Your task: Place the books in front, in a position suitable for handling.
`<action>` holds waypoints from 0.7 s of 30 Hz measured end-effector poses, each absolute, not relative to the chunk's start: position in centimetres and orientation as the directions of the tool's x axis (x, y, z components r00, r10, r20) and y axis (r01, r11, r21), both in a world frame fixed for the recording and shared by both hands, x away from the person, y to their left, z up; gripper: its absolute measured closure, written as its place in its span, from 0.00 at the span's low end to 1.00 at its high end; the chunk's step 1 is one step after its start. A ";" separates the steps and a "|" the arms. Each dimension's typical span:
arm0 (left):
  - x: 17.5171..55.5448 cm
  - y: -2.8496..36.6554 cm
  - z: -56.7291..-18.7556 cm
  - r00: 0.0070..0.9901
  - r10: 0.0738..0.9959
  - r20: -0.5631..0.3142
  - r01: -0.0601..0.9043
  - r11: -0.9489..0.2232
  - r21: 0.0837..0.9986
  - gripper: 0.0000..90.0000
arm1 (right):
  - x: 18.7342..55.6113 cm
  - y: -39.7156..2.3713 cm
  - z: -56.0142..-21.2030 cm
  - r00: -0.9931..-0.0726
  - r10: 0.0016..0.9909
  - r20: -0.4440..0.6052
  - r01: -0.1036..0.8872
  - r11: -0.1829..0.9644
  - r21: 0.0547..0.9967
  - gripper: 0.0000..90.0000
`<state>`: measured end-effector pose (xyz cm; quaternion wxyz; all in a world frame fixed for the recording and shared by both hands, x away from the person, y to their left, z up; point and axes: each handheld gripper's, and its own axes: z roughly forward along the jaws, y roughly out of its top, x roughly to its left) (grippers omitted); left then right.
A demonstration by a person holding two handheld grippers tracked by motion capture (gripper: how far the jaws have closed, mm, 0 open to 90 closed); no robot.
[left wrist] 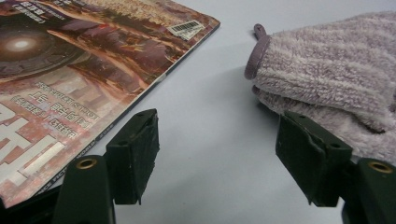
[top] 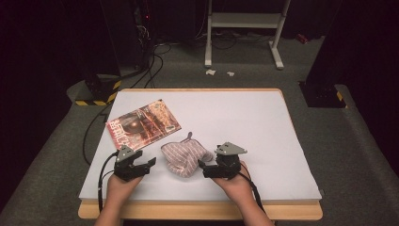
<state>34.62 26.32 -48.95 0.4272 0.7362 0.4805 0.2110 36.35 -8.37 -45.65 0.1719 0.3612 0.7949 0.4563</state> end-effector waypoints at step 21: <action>34.4 26.5 -49.0 0.463 0.882 -0.091 0.531 -0.194 0.824 0.37 | 37.1 -6.0 -45.5 -0.706 0.701 0.098 0.441 0.327 0.836 0.17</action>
